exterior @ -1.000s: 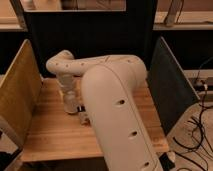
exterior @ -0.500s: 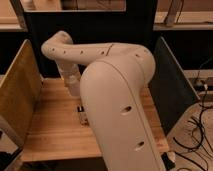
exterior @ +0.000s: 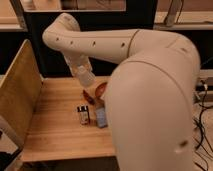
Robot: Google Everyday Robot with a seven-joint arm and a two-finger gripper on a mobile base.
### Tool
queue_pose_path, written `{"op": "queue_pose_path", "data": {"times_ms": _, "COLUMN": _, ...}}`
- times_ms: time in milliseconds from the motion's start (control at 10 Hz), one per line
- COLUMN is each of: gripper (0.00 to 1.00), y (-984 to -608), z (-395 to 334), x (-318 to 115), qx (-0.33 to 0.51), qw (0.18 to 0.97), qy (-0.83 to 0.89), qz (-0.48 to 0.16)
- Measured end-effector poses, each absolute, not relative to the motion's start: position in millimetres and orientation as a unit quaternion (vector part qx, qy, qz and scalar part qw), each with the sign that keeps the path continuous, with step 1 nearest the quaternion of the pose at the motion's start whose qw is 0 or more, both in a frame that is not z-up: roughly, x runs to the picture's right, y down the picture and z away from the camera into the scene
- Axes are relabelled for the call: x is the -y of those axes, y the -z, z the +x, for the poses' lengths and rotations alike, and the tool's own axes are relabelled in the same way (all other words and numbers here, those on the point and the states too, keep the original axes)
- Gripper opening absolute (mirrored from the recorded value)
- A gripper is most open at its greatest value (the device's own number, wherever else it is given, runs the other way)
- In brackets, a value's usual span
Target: Place the ceramic cup over the eraser
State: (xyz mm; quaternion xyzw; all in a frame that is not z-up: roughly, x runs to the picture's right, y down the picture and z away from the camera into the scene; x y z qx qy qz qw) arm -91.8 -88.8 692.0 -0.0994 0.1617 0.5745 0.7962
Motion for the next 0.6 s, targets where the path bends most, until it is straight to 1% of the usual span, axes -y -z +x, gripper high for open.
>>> {"op": "queue_pose_path", "data": {"times_ms": 200, "gripper": 0.0, "y": -664.5, "z": -71.2, "x": 73.9, "qx": -0.172, "qw": 0.783, "qy": -0.592, "qz": -0.086}}
{"op": "queue_pose_path", "data": {"times_ms": 300, "gripper": 0.0, "y": -645.2, "z": -60.4, "x": 57.7, "qx": -0.179, "qw": 0.773, "qy": -0.603, "qz": -0.084}}
{"op": "queue_pose_path", "data": {"times_ms": 500, "gripper": 0.0, "y": -623.2, "z": -60.3, "x": 27.2, "qx": -0.178, "qw": 0.76, "qy": -0.616, "qz": -0.107}}
{"op": "queue_pose_path", "data": {"times_ms": 600, "gripper": 0.0, "y": -618.0, "z": -63.4, "x": 19.1, "qx": -0.177, "qw": 0.757, "qy": -0.618, "qz": -0.115}}
